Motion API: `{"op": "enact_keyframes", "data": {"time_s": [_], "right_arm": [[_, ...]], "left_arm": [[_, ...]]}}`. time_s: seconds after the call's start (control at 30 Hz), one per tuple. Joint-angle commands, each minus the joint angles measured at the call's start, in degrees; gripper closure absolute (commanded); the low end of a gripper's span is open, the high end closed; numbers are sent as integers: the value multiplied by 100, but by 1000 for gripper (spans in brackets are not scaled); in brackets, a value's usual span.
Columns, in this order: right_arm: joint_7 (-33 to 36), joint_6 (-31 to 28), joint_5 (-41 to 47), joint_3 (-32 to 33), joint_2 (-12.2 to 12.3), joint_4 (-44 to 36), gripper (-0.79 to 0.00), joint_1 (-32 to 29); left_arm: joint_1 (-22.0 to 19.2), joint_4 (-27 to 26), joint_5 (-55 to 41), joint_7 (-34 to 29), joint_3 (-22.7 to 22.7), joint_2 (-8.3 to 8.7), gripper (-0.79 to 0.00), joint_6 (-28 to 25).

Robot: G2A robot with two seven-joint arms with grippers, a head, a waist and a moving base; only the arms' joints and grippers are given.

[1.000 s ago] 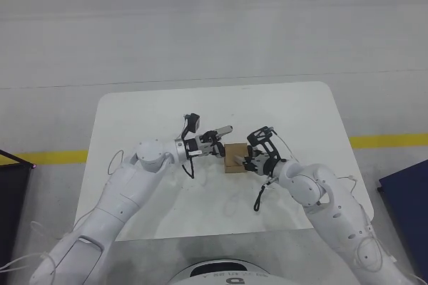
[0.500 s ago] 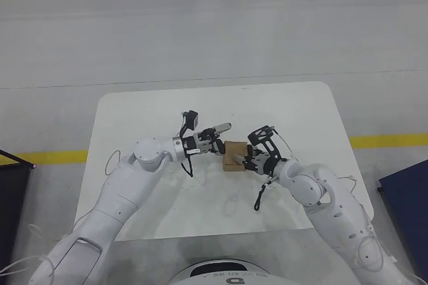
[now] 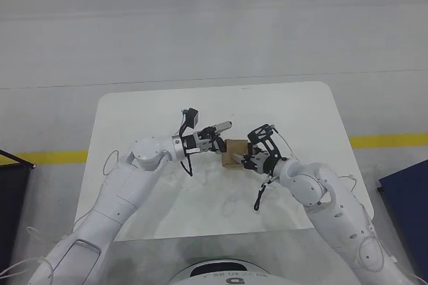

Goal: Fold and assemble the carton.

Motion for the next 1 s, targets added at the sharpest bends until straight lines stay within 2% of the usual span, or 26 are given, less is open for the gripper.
{"op": "enact_keyframes", "data": {"time_s": [0.0,0.07,0.13,0.17,0.23,0.47,0.67,0.73,0.83,0.97], "right_arm": [[6,8,-16,8,3,-31,-483,-9],[10,39,-64,24,6,-64,-496,-13],[9,129,-198,41,12,-139,-554,-23],[6,169,-258,52,15,-200,-613,-37],[5,247,-401,88,25,-346,-637,-83],[67,244,-662,87,49,-858,-597,-281],[70,480,-1023,-153,7,-908,-536,-100],[57,672,-1304,-307,-18,-945,-539,-38],[30,1020,-1875,-614,-63,-995,-600,28],[50,1365,-2244,-1030,-157,-871,-631,209]], "left_arm": [[4,-18,-42,3,-37,3,-785,-17],[6,-25,-50,-2,-66,8,-785,-19],[15,-21,-74,-3,-88,10,-785,-24],[17,-11,-83,-15,-89,10,-785,-20],[10,21,-91,-23,-77,4,-785,-17],[-112,184,-202,-43,39,-56,-785,-36],[-148,397,-452,7,-89,-70,-785,-204],[-90,494,-510,119,-249,-41,-785,-300],[42,618,-545,226,-474,13,-785,-366],[127,609,-623,118,-487,20,-785,-246]]}}
